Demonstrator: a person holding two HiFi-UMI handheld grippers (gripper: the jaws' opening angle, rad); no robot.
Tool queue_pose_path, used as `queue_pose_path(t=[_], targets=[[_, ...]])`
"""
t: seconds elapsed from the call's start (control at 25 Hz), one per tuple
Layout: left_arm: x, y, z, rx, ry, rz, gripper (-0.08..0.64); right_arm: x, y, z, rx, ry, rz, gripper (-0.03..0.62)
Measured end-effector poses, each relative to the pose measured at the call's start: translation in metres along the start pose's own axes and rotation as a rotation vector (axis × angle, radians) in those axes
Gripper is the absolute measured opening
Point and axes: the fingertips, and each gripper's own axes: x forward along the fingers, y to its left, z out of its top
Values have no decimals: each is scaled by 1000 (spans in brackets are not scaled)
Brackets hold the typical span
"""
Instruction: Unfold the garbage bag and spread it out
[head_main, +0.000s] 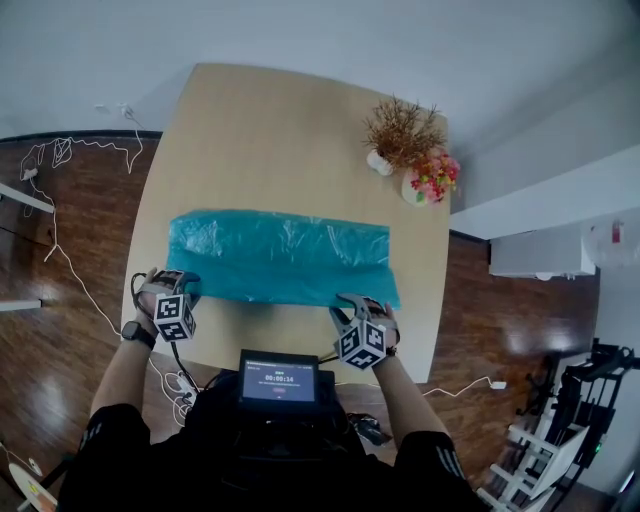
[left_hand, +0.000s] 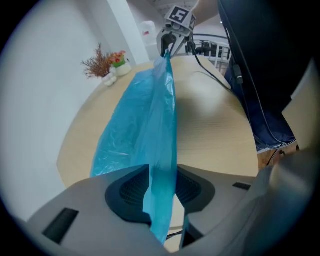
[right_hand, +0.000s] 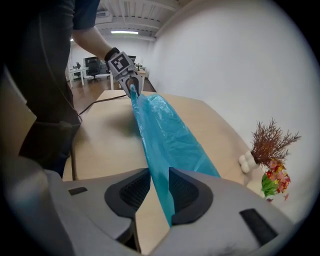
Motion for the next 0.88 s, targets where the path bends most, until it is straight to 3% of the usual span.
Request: queue_pose_path(t=[0.44,0.68,0.88], targets=[[35,-54,-13,-69,41,-177,193,27,54,-68,137,96,147,138],[42,-65,-11,-137,66,-318,202,38,64,-81,244,115,239,171],[39,-63,-9,-143,81,-356,212,31,62,-71,280,94,273,206]])
